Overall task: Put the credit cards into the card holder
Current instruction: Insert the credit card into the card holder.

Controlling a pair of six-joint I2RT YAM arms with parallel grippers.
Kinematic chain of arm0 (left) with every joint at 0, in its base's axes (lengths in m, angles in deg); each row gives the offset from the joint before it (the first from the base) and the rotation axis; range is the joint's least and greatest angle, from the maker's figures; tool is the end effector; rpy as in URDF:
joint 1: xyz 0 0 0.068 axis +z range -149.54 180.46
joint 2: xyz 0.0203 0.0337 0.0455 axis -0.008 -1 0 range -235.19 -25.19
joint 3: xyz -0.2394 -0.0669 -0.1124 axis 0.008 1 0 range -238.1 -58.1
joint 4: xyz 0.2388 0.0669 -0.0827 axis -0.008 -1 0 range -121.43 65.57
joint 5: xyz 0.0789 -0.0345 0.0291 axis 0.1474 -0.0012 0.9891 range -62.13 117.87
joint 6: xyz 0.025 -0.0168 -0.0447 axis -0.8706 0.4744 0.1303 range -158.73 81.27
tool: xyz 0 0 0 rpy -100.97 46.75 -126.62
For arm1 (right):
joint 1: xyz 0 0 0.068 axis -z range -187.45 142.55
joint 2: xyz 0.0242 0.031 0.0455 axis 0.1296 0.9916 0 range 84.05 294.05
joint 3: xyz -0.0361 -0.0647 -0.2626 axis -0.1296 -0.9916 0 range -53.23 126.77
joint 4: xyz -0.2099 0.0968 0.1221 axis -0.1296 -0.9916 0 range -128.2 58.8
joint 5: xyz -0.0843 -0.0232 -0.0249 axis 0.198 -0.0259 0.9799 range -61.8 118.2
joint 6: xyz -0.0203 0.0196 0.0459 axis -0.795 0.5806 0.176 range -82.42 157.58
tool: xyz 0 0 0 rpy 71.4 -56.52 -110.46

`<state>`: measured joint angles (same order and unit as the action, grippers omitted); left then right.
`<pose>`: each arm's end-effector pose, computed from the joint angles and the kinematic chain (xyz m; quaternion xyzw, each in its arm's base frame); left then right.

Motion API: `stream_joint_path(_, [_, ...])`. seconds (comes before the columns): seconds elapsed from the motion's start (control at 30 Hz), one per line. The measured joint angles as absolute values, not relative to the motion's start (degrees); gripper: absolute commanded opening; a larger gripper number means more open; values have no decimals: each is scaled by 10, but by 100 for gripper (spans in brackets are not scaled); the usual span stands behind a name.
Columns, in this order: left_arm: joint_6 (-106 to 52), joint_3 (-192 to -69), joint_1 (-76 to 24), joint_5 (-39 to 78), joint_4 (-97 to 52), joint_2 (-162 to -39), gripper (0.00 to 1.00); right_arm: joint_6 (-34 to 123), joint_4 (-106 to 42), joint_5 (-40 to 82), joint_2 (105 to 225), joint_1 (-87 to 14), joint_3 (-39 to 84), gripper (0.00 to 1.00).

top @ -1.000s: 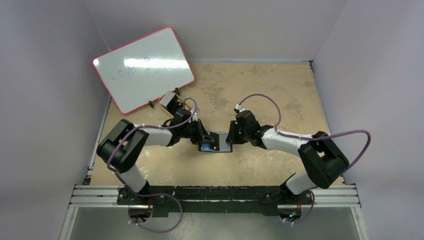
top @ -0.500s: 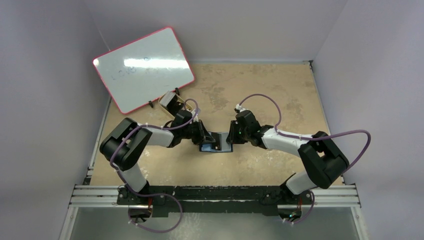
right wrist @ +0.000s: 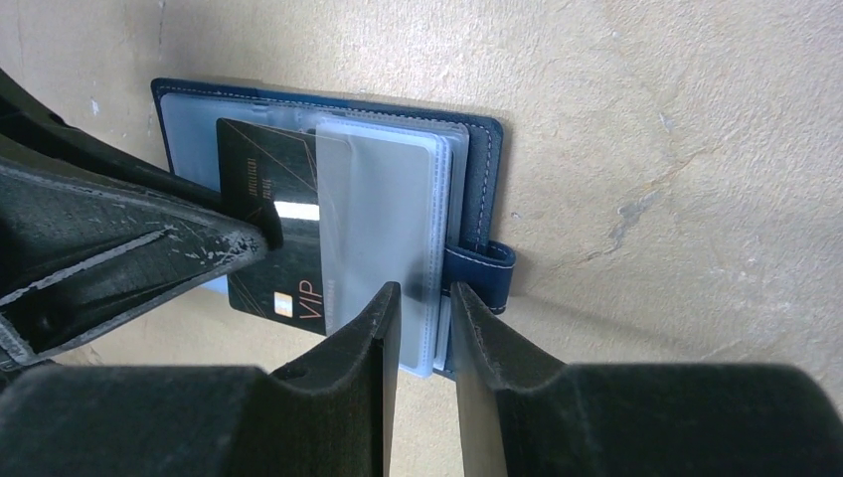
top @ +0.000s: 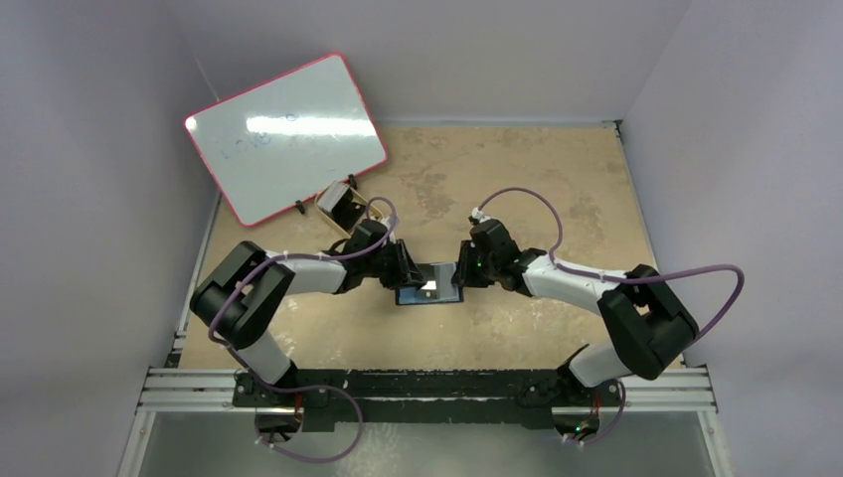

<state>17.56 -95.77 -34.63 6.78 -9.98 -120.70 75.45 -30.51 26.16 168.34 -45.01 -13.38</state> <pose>0.2417 -0.1854 0.1272 -0.0950 0.9008 -0.3957 0.1514 0.2290 0.1776 0.1718 -0.0046 0.9195 0.2532 0.3006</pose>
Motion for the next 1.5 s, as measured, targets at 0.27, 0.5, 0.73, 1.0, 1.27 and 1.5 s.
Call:
stream_joint_path(0.27, [162,-963,-352,88,-126,-1199,12,757,-313,261,1682,-450,-134,28])
stream_joint_path(0.5, [162,-969,-359,91,-129,-1199,0,758,-308,263,1681,-450,-139,27])
stream_joint_path(0.73, [172,-972,-373,107,-118,-1199,0,762,-298,261,1681,-450,-153,24])
stream_joint_path(1.0, [188,-965,-380,124,-99,-1200,0,766,-291,259,1680,-449,-158,18])
stream_joint_path(1.27, [209,-949,-391,141,-59,-1200,4,772,-278,256,1680,-449,-164,18])
stream_joint_path(1.5, [218,-948,-395,156,-62,-1201,20,775,-280,242,1676,-447,-165,19])
